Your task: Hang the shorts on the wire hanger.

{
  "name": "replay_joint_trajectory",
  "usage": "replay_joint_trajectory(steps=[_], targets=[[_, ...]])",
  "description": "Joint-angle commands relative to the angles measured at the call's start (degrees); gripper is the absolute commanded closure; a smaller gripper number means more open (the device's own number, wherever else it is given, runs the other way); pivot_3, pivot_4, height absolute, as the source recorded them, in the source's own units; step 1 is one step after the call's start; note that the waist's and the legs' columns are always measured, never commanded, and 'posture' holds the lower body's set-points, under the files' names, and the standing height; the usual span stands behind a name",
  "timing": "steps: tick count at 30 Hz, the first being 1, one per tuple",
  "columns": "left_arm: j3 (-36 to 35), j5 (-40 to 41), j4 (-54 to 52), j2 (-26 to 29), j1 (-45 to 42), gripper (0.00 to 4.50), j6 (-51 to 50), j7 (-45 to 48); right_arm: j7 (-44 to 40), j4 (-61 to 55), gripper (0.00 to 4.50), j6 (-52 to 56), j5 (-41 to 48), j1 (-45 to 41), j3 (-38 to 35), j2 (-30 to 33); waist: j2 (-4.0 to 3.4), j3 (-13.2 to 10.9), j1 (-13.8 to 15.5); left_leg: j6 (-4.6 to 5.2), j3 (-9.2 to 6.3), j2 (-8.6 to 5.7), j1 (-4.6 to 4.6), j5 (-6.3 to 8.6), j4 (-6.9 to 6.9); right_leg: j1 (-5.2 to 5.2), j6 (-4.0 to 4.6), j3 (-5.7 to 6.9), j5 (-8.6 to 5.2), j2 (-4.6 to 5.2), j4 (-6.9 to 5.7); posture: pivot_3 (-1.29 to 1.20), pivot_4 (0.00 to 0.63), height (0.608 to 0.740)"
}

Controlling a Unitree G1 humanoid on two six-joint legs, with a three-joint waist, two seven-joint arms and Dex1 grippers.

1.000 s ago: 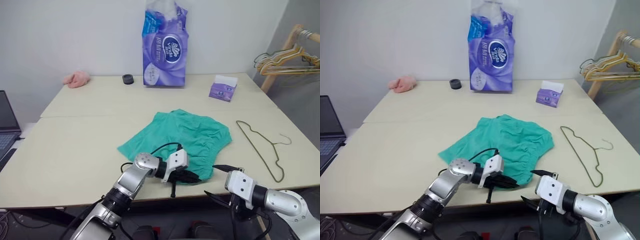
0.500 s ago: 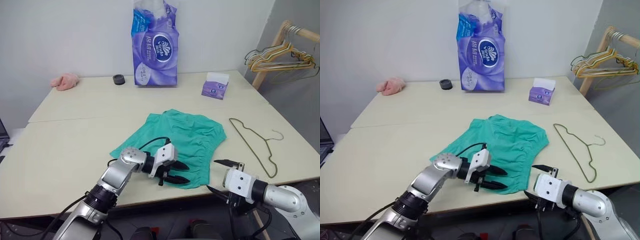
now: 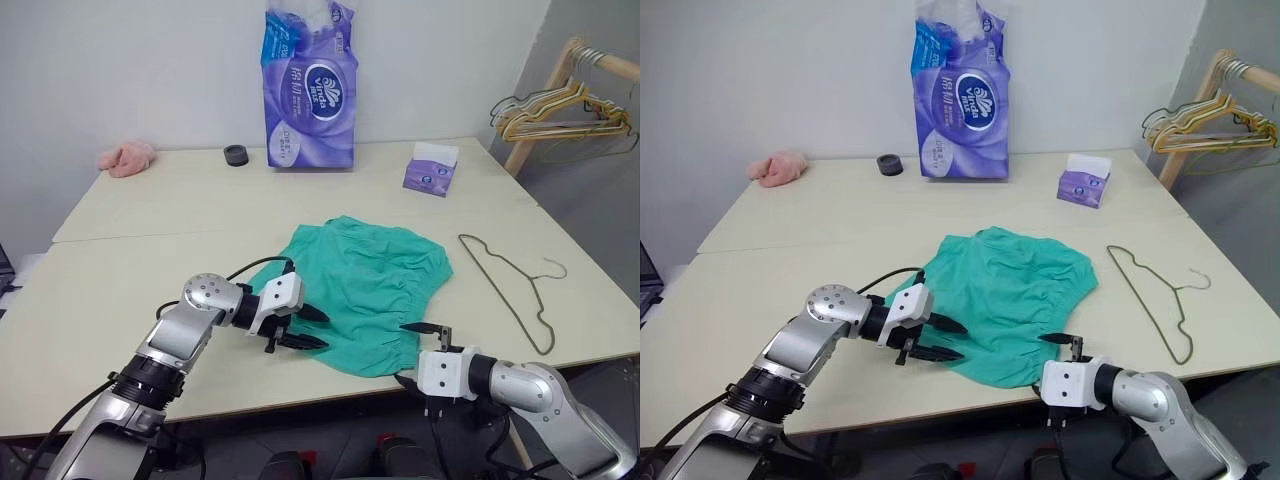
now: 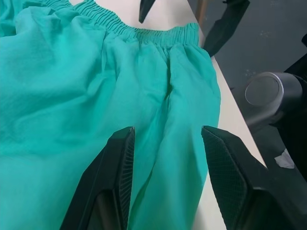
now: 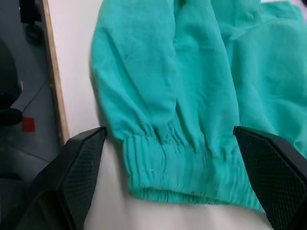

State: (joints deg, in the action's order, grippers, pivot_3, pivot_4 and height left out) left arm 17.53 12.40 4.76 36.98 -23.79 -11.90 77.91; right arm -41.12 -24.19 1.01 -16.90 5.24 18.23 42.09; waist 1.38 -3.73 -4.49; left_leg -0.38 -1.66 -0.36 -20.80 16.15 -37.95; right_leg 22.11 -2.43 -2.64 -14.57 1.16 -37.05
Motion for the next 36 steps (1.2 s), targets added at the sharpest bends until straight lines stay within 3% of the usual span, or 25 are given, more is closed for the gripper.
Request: replay_joint_trajectory(steps=[1, 6, 12, 16, 20, 25, 32, 36], targets=[[-2.1, 0.9, -1.2, 0.7, 0.9, 2.12, 0.8, -0.4, 0.3, 1.8, 0.6, -2.1, -1.4, -0.8, -0.4, 0.6, 0.0, 0.0, 0.0, 0.0, -0.01, 0.01, 0.0, 0.0, 0.0, 0.0, 0.0, 0.01, 0.0, 0.0, -0.01, -0.1, 0.038, 0.74], [-3.0, -1.5, 2.8, 3.4, 2.3, 2.12, 5.3, -1.2, -0.6, 2.0, 2.24, -4.1, 0.0, -1.4, -1.2, 0.6, -0.01, 0.0, 0.0, 0.0, -0.01, 0.02, 0.01, 0.0, 0.0, 0.02, 0.01, 0.01, 0.0, -0.01, -0.05, -0.1, 0.037, 0.74], [-6.4, -1.0, 8.4, 1.9, 0.0, 2.12, 5.6, -6.2, -0.3, 2.0, 4.43, -5.7, 0.2, -1.7, -1.4, -0.1, 0.0, 0.0, 0.4, 0.0, 0.0, 0.0, 0.0, 0.0, -0.03, 0.01, -0.01, 0.01, 0.01, 0.0, -0.05, -0.1, 0.034, 0.74], [-6.9, -1.2, 8.9, 1.6, 0.1, 2.12, 6.2, -6.8, -0.5, 2.9, 4.47, -6.1, 1.1, -1.0, -3.1, 1.0, -0.01, 0.0, 0.8, 0.0, 0.01, 0.0, 0.0, 0.0, -0.03, 0.01, -0.02, -0.01, 0.02, 0.0, -0.06, -0.1, 0.033, 0.74], [-6.3, -0.5, 6.4, 2.8, 2.2, 2.12, 5.7, -4.2, -2.0, 7.9, 4.47, -9.3, 4.0, 2.4, -11.0, 8.1, -0.02, 0.0, 1.2, 0.0, 0.07, -0.01, 0.0, 0.0, -0.03, 0.02, -0.01, -0.05, 0.02, 0.02, -0.06, -0.1, 0.036, 0.74], [-4.9, -0.5, 3.5, 4.5, 4.2, 2.12, 5.1, -0.2, -4.5, 14.6, 4.47, -19.1, 5.9, 5.5, -16.0, 16.0, -0.01, 0.0, 1.3, 0.0, 0.18, -0.01, 0.03, 0.0, -0.04, -0.01, -0.01, -0.04, 0.03, 0.03, -0.07, -0.11, 0.04, 0.74], [-3.8, 2.7, -1.5, 3.7, 5.5, 2.12, 0.7, 3.5, -5.8, 21.1, 4.47, -35.3, 3.8, 5.2, -13.4, 20.3, -0.04, 0.0, 1.1, 0.0, 0.28, 0.02, 0.04, 0.0, -0.03, -0.02, 0.02, -0.05, 0.02, -0.01, -0.07, -0.13, 0.044, 0.74], [-3.2, 4.1, -3.9, 3.8, 6.3, 2.12, -0.7, 5.0, -5.9, 22.7, 4.47, -36.3, 4.4, 3.2, -12.6, 19.3, -0.08, -0.1, 1.0, 0.0, 0.27, 0.02, 0.05, 0.0, -0.03, -0.02, 0.02, -0.06, 0.02, -0.01, -0.08, -0.13, 0.049, 0.74]])
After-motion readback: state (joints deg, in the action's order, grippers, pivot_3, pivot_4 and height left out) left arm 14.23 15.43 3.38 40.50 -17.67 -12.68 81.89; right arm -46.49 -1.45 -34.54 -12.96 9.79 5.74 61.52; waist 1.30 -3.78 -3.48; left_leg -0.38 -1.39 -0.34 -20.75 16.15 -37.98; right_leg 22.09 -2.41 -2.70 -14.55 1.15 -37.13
